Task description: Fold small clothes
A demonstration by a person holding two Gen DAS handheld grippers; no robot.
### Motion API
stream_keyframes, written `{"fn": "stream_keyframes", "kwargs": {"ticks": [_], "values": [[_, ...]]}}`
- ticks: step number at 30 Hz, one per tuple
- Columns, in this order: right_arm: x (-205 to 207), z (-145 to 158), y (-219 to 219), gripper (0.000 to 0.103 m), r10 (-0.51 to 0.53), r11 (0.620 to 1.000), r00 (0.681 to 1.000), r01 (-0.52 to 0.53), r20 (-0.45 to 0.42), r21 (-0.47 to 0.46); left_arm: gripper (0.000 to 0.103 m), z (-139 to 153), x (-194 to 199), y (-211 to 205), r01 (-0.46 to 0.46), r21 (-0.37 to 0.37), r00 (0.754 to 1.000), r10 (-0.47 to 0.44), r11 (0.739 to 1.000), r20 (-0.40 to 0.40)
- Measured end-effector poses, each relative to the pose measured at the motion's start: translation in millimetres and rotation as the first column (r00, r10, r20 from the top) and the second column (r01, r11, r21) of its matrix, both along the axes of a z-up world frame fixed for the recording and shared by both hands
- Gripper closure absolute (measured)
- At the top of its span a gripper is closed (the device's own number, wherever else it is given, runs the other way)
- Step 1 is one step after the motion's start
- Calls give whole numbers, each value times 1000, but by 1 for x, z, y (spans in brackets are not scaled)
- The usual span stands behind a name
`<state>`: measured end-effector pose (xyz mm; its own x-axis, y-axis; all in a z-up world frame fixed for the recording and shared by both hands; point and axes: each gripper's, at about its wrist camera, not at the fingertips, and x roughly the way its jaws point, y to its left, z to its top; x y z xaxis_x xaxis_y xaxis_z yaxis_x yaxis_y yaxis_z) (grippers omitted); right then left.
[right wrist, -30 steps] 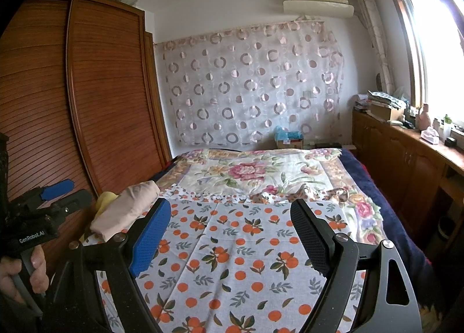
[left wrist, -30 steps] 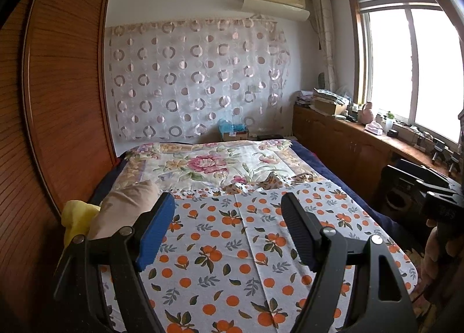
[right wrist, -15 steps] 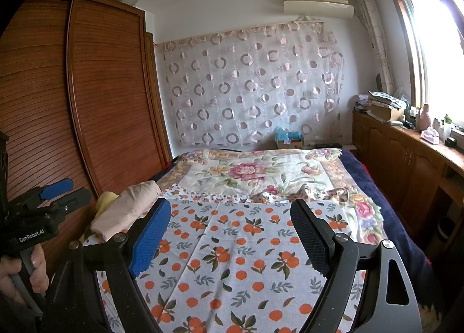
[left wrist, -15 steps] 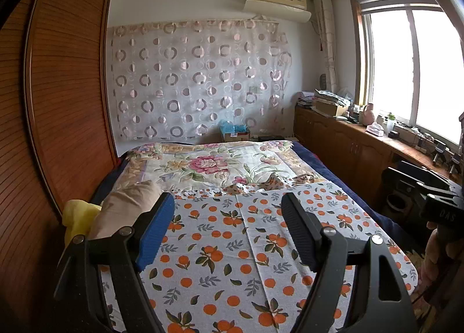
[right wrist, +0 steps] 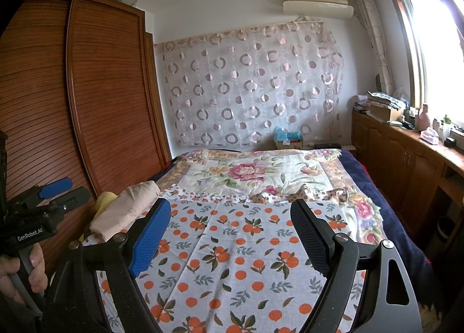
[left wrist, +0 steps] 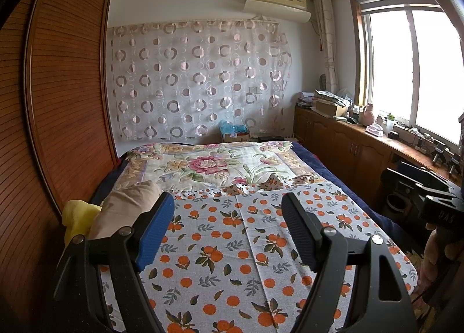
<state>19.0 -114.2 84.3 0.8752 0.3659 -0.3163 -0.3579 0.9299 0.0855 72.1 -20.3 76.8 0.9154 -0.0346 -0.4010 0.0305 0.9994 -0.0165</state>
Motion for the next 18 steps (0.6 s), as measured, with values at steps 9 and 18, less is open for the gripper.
{"fn": "stream_keyframes", "kwargs": {"ticks": [9, 18], "values": [[0, -1, -5, 17, 2, 1000, 1000, -2, 5, -2, 26, 1, -1, 1, 0, -3, 1000, 0, 1000, 2], [0, -2, -5, 17, 5, 1000, 1000, -5, 4, -2, 25, 1, -1, 1, -1, -4, 1000, 1, 1000, 3]]}}
